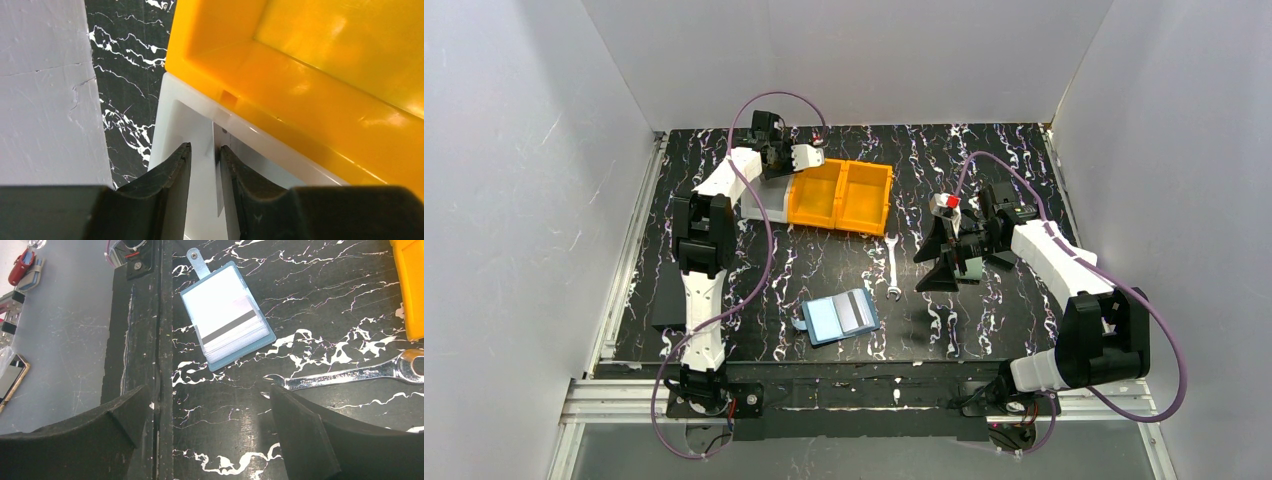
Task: Take the credit cards out of the card holder
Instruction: Place the credit card in the storage box.
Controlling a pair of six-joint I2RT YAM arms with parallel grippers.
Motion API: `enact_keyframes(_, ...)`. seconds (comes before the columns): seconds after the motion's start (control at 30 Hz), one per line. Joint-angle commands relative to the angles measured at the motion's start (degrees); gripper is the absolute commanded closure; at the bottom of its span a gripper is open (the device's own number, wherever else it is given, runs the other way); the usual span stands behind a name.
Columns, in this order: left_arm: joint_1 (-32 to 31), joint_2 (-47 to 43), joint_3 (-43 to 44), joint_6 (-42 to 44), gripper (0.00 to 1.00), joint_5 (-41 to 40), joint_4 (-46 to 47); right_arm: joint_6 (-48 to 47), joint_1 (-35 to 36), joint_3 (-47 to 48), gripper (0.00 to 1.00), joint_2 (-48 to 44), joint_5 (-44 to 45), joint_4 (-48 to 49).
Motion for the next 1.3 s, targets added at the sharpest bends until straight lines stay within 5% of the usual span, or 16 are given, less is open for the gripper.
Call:
enact_keyframes(0.0,0.1,-2.2,0.1,-1.2,0.72,-1.0,1.4,-1.0,-0.5,0.5,0.02,-0.1,-1.9,-1.4)
enact_keyframes(1.27,-1.4,-8.6,-9.3,-3.1,0.73,-6.1,15.6,-1.3,-0.6,0.4,0.02,0.1,-2.3,-1.7)
